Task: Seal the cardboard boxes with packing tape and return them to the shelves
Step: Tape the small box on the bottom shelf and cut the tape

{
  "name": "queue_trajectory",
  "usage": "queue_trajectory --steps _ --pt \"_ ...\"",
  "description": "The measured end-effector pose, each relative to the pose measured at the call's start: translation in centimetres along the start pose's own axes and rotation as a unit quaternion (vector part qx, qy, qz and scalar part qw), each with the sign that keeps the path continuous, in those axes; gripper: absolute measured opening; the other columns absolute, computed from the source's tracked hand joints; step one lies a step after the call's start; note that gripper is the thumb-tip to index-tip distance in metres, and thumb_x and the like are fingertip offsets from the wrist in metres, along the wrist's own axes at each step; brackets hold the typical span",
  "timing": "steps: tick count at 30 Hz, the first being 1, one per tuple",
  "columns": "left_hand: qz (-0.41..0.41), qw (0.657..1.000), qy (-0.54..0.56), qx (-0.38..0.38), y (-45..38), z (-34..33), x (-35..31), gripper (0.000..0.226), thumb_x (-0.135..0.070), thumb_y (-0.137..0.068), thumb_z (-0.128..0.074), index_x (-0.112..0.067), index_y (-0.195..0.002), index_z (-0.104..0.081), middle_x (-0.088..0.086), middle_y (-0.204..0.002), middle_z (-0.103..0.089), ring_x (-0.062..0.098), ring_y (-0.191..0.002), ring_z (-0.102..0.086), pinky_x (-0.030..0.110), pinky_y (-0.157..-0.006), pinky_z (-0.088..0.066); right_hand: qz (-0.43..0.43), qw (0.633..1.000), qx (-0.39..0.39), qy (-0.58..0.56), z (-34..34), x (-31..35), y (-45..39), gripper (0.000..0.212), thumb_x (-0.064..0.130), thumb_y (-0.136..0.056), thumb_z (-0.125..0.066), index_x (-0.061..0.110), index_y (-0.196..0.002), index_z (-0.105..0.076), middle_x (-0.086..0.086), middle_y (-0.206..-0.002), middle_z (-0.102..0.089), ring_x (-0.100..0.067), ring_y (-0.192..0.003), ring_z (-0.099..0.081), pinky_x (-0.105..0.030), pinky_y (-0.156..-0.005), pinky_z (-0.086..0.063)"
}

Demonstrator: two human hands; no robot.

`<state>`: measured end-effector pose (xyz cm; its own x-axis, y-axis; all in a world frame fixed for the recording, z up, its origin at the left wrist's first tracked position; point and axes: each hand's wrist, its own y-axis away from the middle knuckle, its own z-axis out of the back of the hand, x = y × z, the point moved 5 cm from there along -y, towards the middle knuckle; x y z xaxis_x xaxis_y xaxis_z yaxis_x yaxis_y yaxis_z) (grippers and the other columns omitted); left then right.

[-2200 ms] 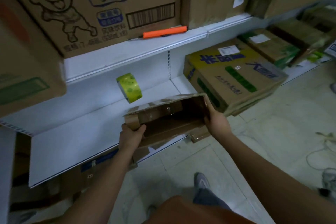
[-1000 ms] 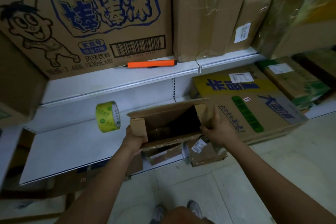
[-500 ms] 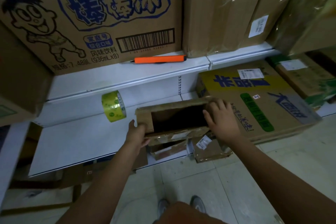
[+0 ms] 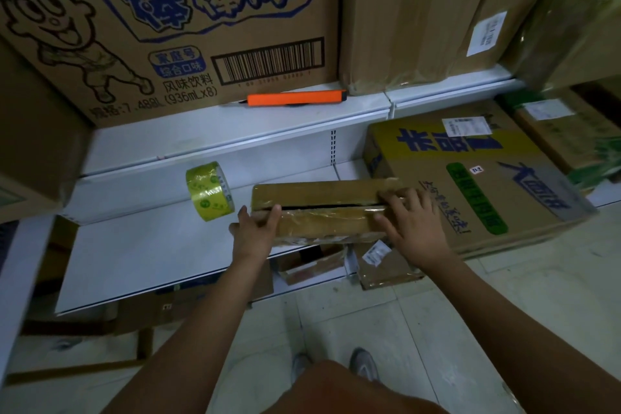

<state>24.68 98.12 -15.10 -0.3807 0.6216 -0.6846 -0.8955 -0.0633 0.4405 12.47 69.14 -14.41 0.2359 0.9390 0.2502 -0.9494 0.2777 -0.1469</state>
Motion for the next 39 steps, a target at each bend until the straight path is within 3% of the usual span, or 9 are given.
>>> queue_trajectory --steps 6,13,16,19,22,26,32,35,39 --pt "0.112 0.975 0.169 0.090 -0.7 -1.0 0.7 0.082 -0.056 -0.085 -0.070 -0.024 -0.149 -0.030 0.005 -0.130 -0.057 0.036 -0.083 -0.073 0.043 -0.067 -0.063 -0.070 0.968 0.014 -0.240 -1.1 0.1 0.8 0.050 0.045 -0.099 -0.046 0.022 -0.143 -0.042 -0.007 -0.151 -0.024 -0.032 -0.118 -0.053 -0.038 -0.085 -0.049" --pt "0.041 0.998 -0.002 0.053 -1.7 0.3 0.3 0.065 -0.070 -0.083 -0.061 -0.020 -0.122 -0.048 0.005 -0.121 -0.063 0.028 -0.063 -0.074 0.039 -0.057 -0.062 -0.097 0.981 -0.007 -0.166 -1.8 1.5 0.9 0.074 0.050 -0.099 -0.047 0.034 -0.159 -0.008 -0.002 -0.161 -0.010 -0.032 -0.112 -0.061 -0.041 -0.070 -0.057" --pt "0.029 0.995 -0.071 0.058 -2.2 0.3 0.1 0.090 -0.074 -0.083 -0.056 -0.015 -0.147 -0.032 0.011 -0.138 -0.056 0.035 -0.088 -0.072 0.046 -0.065 -0.063 -0.114 0.988 -0.002 -0.100 -2.1 1.6 1.1 0.063 0.055 -0.101 -0.034 0.043 -0.157 -0.008 0.004 -0.166 0.007 -0.038 -0.132 -0.046 -0.043 -0.070 -0.058" --pt "-0.015 0.976 -0.219 0.010 -2.1 -0.2 -1.0 0.102 -0.068 -0.092 -0.046 -0.019 -0.157 0.016 0.019 -0.162 -0.022 0.041 -0.137 -0.042 0.056 -0.104 -0.044 -0.104 0.992 0.043 -0.052 -2.0 1.4 0.6 0.063 0.055 -0.102 -0.025 0.038 -0.159 -0.002 0.008 -0.164 0.021 -0.035 -0.150 -0.016 -0.047 -0.085 -0.055" --pt "-0.203 0.888 -0.406 -0.073 -0.3 -1.1 -3.9 0.078 -0.051 -0.103 -0.029 -0.030 -0.153 0.028 0.013 -0.164 0.019 0.044 -0.151 0.004 0.065 -0.118 -0.016 -0.088 0.992 0.076 -0.051 -1.9 1.4 0.2 0.064 0.052 -0.102 -0.018 0.032 -0.159 0.006 0.010 -0.164 0.021 -0.026 -0.152 -0.013 -0.043 -0.094 -0.051" --pt "-0.386 0.791 -0.473 0.024 -0.6 -4.1 -2.9 0.082 -0.078 -0.093 -0.018 -0.039 -0.153 0.021 0.001 -0.162 0.030 0.038 -0.147 0.029 0.072 -0.113 0.008 -0.082 0.989 0.076 -0.099 -2.1 1.6 0.0 0.065 0.052 -0.101 -0.018 0.032 -0.158 0.008 0.011 -0.161 0.027 -0.030 -0.142 -0.037 -0.036 -0.082 -0.050" --pt "-0.396 0.777 -0.489 -0.006 -2.1 -3.1 -2.3 0.099 -0.088 -0.073 -0.014 -0.040 -0.155 0.015 0.004 -0.165 0.022 0.046 -0.149 0.015 0.070 -0.103 -0.031 -0.039 0.971 0.138 -0.189 -1.8 1.7 -0.5 0.105 0.067 -0.080 -0.060 0.045 -0.155 0.010 0.015 -0.151 0.046 -0.026 -0.146 -0.029 -0.046 -0.099 -0.052" --pt "-0.377 0.773 -0.511 0.011 -2.9 -3.0 -2.5 0.100 -0.086 -0.068 -0.002 -0.038 -0.152 0.021 0.004 -0.162 0.030 0.045 -0.148 0.019 0.067 -0.105 -0.032 -0.009 0.986 0.163 -0.045 -2.3 2.4 -1.3 0.108 0.038 -0.090 -0.071 0.041 -0.155 0.015 0.006 -0.154 0.044 -0.034 -0.149 -0.021 -0.038 -0.095 -0.050" --pt "-0.373 0.778 -0.504 0.041 -3.4 -3.5 -3.3 0.097 -0.082 -0.083 -0.024 -0.034 -0.154 0.020 0.006 -0.161 0.032 0.044 -0.147 0.023 0.069 -0.107 -0.025 -0.020 0.983 0.181 -0.003 -2.4 1.9 -2.7 0.097 0.009 -0.097 -0.061 0.038 -0.157 0.009 0.005 -0.158 0.037 -0.038 -0.132 -0.045 -0.036 -0.080 -0.049"
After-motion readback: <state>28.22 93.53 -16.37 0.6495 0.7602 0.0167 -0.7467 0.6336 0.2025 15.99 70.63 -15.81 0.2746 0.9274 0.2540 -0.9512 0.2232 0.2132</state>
